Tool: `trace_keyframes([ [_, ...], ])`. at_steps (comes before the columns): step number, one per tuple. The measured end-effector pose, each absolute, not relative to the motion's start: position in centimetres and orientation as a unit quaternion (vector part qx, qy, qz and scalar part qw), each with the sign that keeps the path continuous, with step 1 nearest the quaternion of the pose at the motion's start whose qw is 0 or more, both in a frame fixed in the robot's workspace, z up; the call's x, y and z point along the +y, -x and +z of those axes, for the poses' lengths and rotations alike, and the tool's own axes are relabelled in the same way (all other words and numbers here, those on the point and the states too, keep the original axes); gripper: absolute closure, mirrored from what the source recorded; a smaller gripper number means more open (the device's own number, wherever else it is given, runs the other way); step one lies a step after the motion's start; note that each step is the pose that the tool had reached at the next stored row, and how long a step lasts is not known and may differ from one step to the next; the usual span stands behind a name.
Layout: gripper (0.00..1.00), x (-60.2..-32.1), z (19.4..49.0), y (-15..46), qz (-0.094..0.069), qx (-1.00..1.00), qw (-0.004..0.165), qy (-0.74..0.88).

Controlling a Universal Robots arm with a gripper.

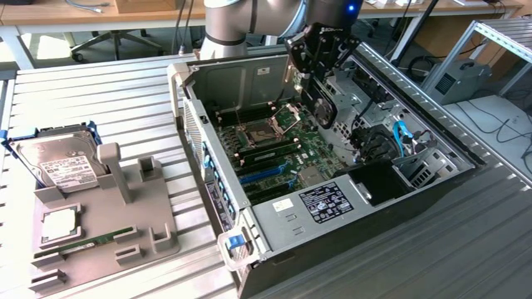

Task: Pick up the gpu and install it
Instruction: 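Pick up the gpu and move the gpu toward the slot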

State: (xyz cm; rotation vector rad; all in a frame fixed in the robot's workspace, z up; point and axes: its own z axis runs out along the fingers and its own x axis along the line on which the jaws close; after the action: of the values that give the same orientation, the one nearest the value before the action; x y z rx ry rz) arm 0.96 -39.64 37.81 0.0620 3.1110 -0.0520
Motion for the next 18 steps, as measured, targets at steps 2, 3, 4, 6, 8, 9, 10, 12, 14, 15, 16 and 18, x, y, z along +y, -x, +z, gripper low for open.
trace_keyframes([
  [2, 0.73, -39.83, 37.65, -0.96, -0.017, 1.000, 0.015, -0.019],
  [3, 0.73, -39.92, 37.59, -0.96, -0.017, 1.000, 0.015, -0.019],
  [4, 0.73, -40.04, 37.51, -0.96, -0.017, 1.000, 0.015, -0.019],
  [6, 0.73, -40.16, 37.40, -0.96, -0.017, 1.000, 0.015, -0.018],
  [8, 0.73, -40.32, 37.28, -0.96, -0.017, 1.000, 0.015, -0.017],
  [9, 0.73, -40.37, 37.23, -0.96, -0.017, 1.000, 0.015, -0.017],
  [10, 0.73, -40.41, 37.19, -0.96, -0.017, 1.000, 0.015, -0.016],
  [12, 0.73, -40.45, 37.12, -0.96, -0.017, 1.000, 0.015, -0.016],
  [14, 0.73, -40.46, 37.06, -0.96, -0.017, 1.000, 0.015, -0.016],
  [15, 0.73, -40.48, 37.01, -0.96, -0.017, 1.000, 0.015, -0.015],
  [16, 0.73, -40.49, 36.97, -0.96, -0.017, 1.000, 0.015, -0.015],
  [18, 0.73, -40.50, 36.90, -0.96, -0.017, 1.000, 0.015, -0.015],
])
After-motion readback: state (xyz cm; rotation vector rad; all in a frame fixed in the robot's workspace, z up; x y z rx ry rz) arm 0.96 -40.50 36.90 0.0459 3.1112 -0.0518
